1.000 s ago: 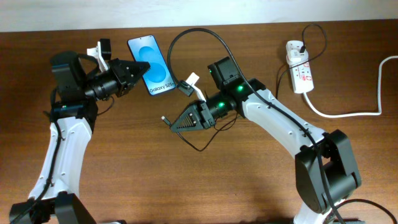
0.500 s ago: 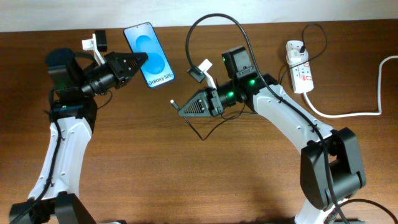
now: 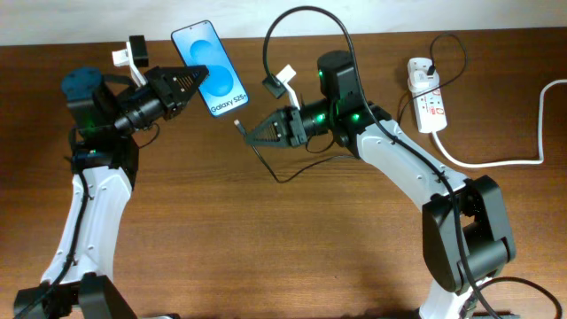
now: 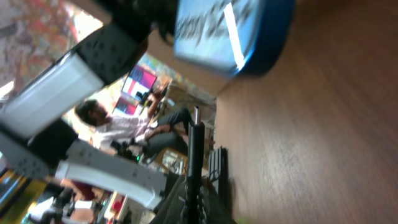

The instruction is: Plug charger to phone and switch on socket

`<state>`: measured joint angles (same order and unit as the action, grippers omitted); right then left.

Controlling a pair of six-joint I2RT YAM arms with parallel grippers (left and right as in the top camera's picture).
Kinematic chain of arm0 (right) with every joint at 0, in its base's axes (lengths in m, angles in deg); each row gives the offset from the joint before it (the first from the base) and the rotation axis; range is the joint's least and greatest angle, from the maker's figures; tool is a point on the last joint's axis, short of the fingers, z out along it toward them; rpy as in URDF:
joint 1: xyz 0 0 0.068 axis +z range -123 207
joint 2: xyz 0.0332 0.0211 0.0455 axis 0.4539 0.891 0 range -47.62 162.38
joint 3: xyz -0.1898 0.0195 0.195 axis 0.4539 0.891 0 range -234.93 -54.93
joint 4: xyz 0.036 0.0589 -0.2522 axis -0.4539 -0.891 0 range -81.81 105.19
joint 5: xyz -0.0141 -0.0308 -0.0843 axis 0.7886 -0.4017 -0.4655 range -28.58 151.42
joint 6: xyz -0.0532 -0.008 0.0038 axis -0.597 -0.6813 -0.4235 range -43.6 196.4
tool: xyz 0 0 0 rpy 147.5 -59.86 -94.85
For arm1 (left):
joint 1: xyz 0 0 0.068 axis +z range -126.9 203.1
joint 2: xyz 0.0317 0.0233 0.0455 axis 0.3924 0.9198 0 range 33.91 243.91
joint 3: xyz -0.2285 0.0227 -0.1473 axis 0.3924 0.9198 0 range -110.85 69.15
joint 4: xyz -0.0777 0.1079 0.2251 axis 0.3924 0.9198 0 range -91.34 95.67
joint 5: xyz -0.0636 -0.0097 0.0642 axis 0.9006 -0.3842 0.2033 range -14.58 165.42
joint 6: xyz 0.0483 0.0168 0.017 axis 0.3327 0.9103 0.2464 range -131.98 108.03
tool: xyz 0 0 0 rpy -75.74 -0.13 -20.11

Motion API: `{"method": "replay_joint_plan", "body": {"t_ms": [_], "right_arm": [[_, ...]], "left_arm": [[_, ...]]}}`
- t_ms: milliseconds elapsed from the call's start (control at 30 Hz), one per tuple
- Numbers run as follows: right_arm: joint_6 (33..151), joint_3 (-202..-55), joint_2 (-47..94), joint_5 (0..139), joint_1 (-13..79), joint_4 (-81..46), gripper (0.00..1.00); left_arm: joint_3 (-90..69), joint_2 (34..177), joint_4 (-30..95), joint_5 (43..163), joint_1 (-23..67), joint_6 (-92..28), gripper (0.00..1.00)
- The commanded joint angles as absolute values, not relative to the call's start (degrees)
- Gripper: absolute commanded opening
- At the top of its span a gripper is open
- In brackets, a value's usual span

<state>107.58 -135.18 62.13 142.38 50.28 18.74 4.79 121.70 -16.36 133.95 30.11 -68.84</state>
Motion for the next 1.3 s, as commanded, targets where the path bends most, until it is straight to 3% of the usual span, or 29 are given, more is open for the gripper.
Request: {"method": "replay_joint_plan", "body": {"t_ms": [0, 433, 1267], "right_arm": [[114.9, -135.2, 62.5, 138.7, 50.2, 20.2, 0.04], [114.8, -135.2, 62.5, 145.9, 50.2, 23.3, 0.04], [117.2, -135.2, 62.5, 141.8, 48.4, 23.6, 0.04]], "left_arm": [[4.6, 121.5, -18.5, 133.4, 29.1, -69.8, 0.0], [4.6, 121.5, -18.4, 132.6, 29.1, -69.8, 0.0], [4.6, 121.5, -18.4, 132.6, 29.1, -69.8, 0.0]]}}
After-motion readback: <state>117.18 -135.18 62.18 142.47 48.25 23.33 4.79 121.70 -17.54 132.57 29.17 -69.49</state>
